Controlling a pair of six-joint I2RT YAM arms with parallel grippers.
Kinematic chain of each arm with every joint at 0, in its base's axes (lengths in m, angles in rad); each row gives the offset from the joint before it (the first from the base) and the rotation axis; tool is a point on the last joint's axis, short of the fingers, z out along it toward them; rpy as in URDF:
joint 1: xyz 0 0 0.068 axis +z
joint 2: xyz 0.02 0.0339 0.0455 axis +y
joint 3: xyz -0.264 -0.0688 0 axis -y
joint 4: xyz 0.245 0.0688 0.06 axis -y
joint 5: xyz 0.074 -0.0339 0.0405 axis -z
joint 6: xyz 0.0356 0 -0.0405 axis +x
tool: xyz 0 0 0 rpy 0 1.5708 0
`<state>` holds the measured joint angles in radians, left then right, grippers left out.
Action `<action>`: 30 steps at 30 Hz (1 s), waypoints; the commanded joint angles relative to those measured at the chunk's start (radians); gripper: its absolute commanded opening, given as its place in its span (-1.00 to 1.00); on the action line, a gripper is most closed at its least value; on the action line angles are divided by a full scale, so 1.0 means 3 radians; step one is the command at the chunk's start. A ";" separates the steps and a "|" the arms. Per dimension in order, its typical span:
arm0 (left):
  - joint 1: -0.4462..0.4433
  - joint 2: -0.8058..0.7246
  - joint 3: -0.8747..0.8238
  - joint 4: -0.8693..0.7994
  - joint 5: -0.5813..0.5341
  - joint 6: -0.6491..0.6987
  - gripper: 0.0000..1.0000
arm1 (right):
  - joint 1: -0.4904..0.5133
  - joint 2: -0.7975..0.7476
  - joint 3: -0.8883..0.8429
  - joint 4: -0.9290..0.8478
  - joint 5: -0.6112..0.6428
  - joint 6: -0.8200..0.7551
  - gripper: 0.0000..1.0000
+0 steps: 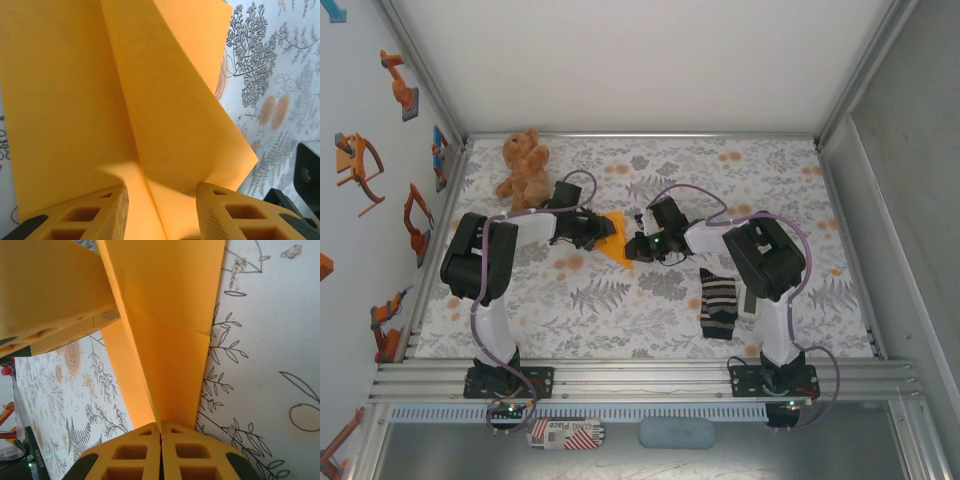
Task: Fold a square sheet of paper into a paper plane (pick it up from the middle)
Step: Fourth fold the wing at the center of the table.
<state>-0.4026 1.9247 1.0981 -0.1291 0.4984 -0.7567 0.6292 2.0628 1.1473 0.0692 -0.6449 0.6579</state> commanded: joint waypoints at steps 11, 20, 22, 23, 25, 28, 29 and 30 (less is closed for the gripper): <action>-0.0117 0.0373 0.0332 -0.1136 -0.0647 0.0259 -0.13 | -0.0011 0.0058 -0.0112 -0.0014 0.0130 -0.0002 -0.70; -0.0144 0.0509 0.0418 -0.1356 -0.0822 0.0277 -0.09 | -0.0016 0.0134 -0.0076 -0.0086 0.0149 0.0059 -0.68; -0.0152 0.0538 0.0438 -0.1398 -0.0846 0.0280 -0.07 | -0.0016 0.0148 -0.0075 -0.0112 0.0160 0.0074 -0.68; -0.0152 0.0552 0.0449 -0.1418 -0.0860 0.0287 -0.07 | -0.0016 0.0158 -0.0071 -0.0129 0.0174 0.0087 -0.68; -0.0155 0.0577 0.0460 -0.1445 -0.0869 0.0291 -0.06 | -0.0016 0.0169 -0.0068 -0.0163 0.0185 0.0087 -0.70; -0.0154 0.0574 0.0463 -0.1446 -0.0871 0.0292 -0.05 | -0.0019 0.0189 -0.0069 -0.0199 0.0196 0.0083 -0.78; -0.0153 0.0562 0.0474 -0.1446 -0.0862 0.0292 -0.04 | -0.0016 0.0203 -0.0076 -0.0206 0.0191 0.0083 -0.79; -0.0152 0.0551 0.0481 -0.1446 -0.0859 0.0290 -0.04 | -0.0017 0.0211 -0.0074 -0.0219 0.0186 0.0073 -0.81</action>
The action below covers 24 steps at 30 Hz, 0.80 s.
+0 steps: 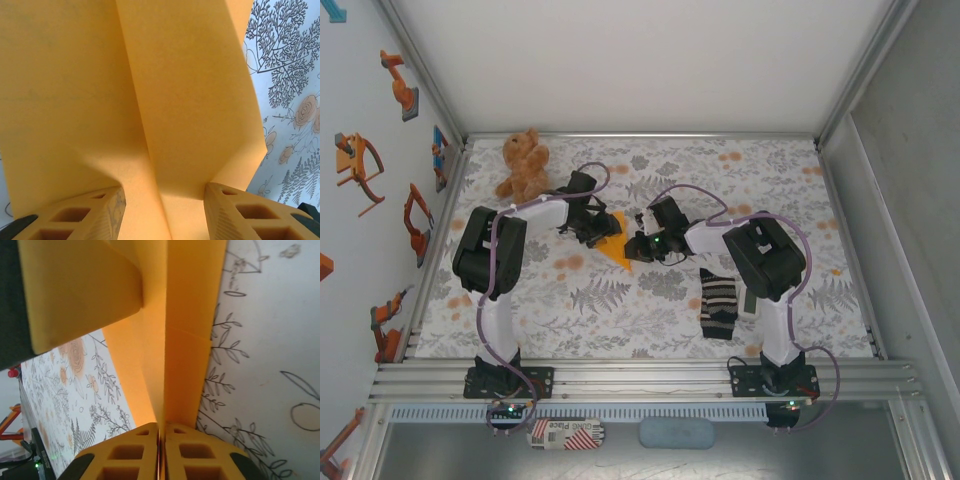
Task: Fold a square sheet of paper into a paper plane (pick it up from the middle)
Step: Fourth fold the wing at the center of the table.
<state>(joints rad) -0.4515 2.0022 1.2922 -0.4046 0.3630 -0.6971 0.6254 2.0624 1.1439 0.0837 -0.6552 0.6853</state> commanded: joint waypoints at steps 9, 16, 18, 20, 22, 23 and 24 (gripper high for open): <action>0.0049 0.0023 0.0039 -0.0337 -0.0084 0.0123 0.00 | -0.0004 0.0276 -0.0065 -0.0318 0.0205 -0.0064 -0.87; 0.0162 -0.0501 -0.0059 0.0444 0.0434 -0.0076 0.05 | -0.0009 0.0314 -0.0054 -0.0386 0.0231 -0.0086 -0.88; 0.0185 -0.0625 -0.0231 0.0718 0.0535 -0.0133 0.02 | -0.0009 0.0327 -0.0042 -0.0395 0.0232 -0.0086 -0.88; 0.0191 -0.0705 -0.0447 0.0989 0.0654 -0.0176 -0.14 | -0.0009 0.0334 -0.0034 -0.0401 0.0228 -0.0089 -0.88; 0.0193 -0.0712 -0.0599 0.1167 0.0758 -0.0201 -0.28 | -0.0009 0.0342 -0.0025 -0.0407 0.0226 -0.0095 -0.88; 0.0191 -0.0705 -0.0664 0.1256 0.0811 -0.0216 -0.37 | -0.0009 0.0345 -0.0027 -0.0410 0.0226 -0.0097 -0.88; 0.0191 -0.0689 -0.0724 0.1342 0.0860 -0.0229 -0.44 | -0.0011 0.0349 -0.0024 -0.0414 0.0226 -0.0096 -0.88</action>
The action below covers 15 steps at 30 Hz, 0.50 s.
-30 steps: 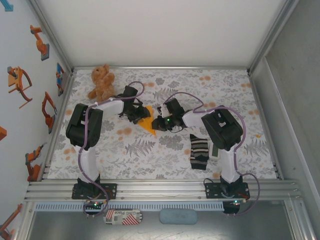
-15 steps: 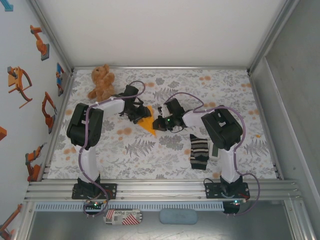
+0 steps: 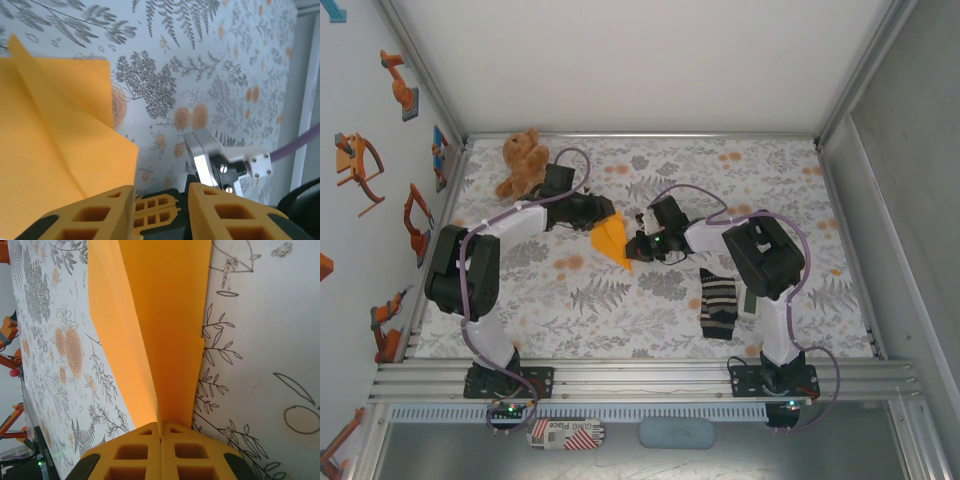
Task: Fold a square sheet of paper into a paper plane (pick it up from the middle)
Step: Fourth fold the wing at the center of the table.
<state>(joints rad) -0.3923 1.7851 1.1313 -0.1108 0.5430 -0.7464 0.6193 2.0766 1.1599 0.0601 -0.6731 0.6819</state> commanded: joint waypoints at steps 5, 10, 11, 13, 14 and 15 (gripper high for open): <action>-0.0007 0.0187 -0.0324 0.0696 0.0424 -0.0124 -0.68 | 0.0008 0.0316 -0.0073 -0.0343 0.0296 -0.0085 -0.89; -0.0007 0.0416 -0.0318 0.0840 0.0506 -0.0173 -0.75 | 0.0006 0.0326 -0.0062 -0.0357 0.0297 -0.0085 -0.89; -0.0006 0.0447 -0.0310 0.0857 0.0509 -0.0181 -0.76 | 0.0006 0.0324 -0.0058 -0.0364 0.0302 -0.0091 -0.89; -0.0006 0.0497 -0.0294 0.0850 0.0501 -0.0181 -0.79 | 0.0003 0.0323 -0.0053 -0.0382 0.0301 -0.0095 -0.89; -0.0006 0.0521 -0.0285 0.0853 0.0500 -0.0176 -0.79 | 0.0006 0.0322 -0.0053 -0.0388 0.0301 -0.0104 -0.90; -0.0004 0.0537 -0.0283 0.0850 0.0499 -0.0176 -0.79 | 0.0006 0.0322 -0.0056 -0.0389 0.0301 -0.0100 -0.89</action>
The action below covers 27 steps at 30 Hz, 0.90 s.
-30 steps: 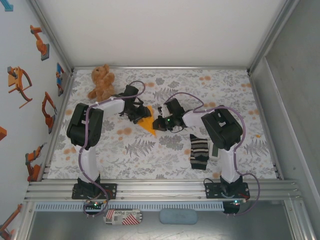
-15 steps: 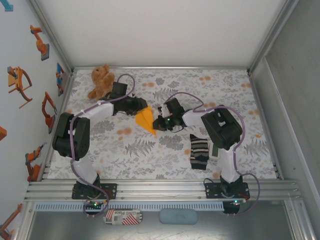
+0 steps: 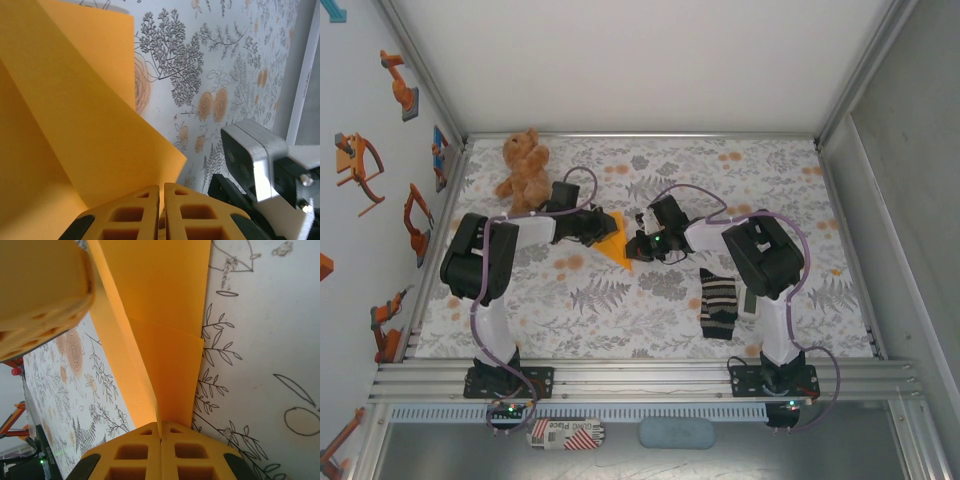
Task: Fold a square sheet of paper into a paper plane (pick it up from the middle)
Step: Fourth fold the wing at the center of the table.
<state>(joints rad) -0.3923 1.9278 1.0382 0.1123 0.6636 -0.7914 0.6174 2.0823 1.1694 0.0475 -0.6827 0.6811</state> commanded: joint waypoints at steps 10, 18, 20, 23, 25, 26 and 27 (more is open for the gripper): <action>0.0005 0.0159 0.0038 0.0068 0.0059 -0.0011 -0.81 | 0.0003 0.0304 -0.0091 -0.0358 0.0338 -0.0097 -0.89; 0.0011 0.0201 0.0012 0.0093 0.0022 -0.0041 -0.84 | -0.0002 0.0312 -0.0096 -0.0378 0.0312 -0.0093 -0.89; 0.0014 0.0203 0.0006 0.0100 0.0014 -0.0052 -0.85 | -0.0002 0.0313 -0.0093 -0.0378 0.0308 -0.0093 -0.89; 0.0012 0.0209 -0.0006 0.0107 -0.0005 -0.0062 -0.84 | -0.0005 0.0310 -0.0096 -0.0378 0.0297 -0.0093 -0.88; 0.0011 0.0216 -0.0005 0.0116 -0.0010 -0.0062 -0.85 | -0.0010 0.0309 -0.0096 -0.0383 0.0292 -0.0093 -0.87; 0.0010 0.0216 -0.0005 0.0112 -0.0008 -0.0062 -0.84 | -0.0011 0.0299 -0.0094 -0.0383 0.0291 -0.0088 -0.85; 0.0015 0.0217 -0.0006 0.0114 -0.0013 -0.0061 -0.85 | -0.0013 0.0293 -0.0099 -0.0383 0.0287 -0.0087 -0.84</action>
<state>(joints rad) -0.3920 1.9751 1.0382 0.1364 0.6662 -0.7998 0.6136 2.0850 1.1725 0.0418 -0.6922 0.6811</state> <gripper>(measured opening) 0.079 0.075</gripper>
